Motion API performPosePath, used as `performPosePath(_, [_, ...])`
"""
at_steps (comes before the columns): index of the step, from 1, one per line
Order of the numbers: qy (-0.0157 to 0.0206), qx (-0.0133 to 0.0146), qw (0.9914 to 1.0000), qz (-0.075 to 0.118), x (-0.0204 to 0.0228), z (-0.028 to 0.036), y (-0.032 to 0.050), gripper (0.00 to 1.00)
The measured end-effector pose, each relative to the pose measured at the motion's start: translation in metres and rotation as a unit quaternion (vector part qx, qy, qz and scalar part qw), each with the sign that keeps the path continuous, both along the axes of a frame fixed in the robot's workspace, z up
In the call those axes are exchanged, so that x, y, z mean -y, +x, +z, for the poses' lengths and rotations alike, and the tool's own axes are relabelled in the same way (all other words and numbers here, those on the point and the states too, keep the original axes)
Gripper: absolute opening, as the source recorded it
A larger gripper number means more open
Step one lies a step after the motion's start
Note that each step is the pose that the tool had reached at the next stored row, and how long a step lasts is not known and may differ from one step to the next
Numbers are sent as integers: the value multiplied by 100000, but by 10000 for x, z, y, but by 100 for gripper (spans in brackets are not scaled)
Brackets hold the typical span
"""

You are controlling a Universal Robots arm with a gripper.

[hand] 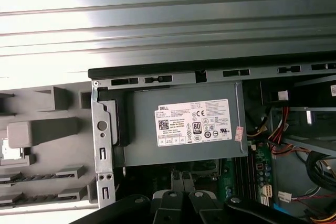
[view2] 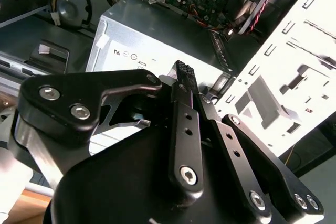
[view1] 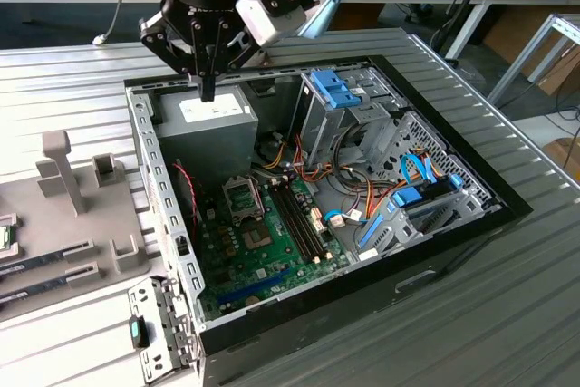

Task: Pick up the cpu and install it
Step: 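Reach for the cpu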

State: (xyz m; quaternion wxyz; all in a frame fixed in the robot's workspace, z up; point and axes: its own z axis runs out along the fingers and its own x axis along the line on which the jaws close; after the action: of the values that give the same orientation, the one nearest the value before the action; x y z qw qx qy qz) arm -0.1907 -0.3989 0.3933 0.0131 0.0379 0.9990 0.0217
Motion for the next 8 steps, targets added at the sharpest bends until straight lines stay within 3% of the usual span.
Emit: performPosePath(8, [1, 0, 100000, 1, 0, 0, -84, 11])
